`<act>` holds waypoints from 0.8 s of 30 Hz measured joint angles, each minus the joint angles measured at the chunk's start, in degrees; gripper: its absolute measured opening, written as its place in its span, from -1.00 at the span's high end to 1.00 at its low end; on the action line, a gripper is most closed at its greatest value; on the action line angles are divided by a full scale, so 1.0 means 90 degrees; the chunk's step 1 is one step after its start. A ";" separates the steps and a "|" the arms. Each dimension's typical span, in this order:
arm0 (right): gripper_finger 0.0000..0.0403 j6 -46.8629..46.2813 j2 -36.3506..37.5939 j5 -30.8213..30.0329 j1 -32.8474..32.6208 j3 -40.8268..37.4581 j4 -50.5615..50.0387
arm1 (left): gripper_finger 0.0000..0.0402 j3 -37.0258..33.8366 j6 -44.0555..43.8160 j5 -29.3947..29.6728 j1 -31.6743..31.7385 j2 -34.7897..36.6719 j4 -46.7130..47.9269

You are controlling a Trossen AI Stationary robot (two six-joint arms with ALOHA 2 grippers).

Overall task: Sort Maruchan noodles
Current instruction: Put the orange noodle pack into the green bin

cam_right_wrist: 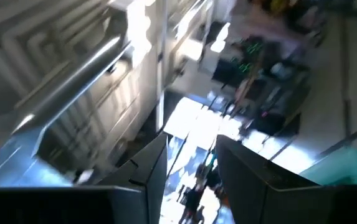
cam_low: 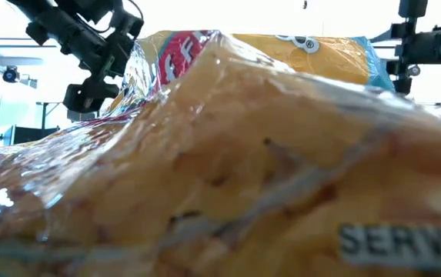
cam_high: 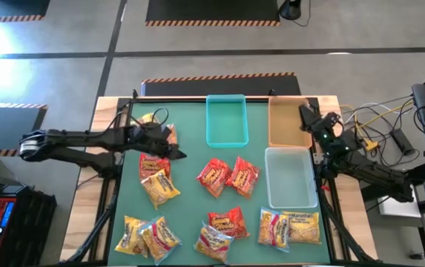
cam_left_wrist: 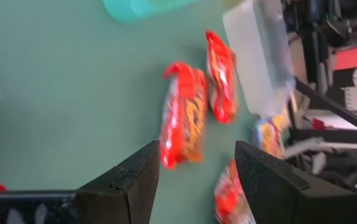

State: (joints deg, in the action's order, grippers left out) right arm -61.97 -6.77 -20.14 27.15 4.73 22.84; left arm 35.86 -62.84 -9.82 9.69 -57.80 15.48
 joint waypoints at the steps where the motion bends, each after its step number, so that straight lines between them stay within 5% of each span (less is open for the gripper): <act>1: 0.37 0.0052 -0.0059 0.0129 0.0001 0.0056 -0.0012 | 0.05 0.0000 -0.0086 -0.0021 -0.0070 0.0058 0.0044; 12: 0.37 0.1338 -0.2088 0.1189 0.0001 0.1848 -0.1449 | 0.05 0.0000 -0.0615 0.0313 -0.0764 0.0238 0.0408; 24: 0.37 0.1339 -0.4454 0.2846 -0.0471 0.3483 -0.2808 | 0.05 0.0000 0.0232 0.0765 -0.0929 -0.0347 0.0301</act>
State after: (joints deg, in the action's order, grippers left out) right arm -49.92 -46.86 5.48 22.91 36.08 -2.43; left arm 35.86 -60.75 -2.94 1.34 -60.92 18.18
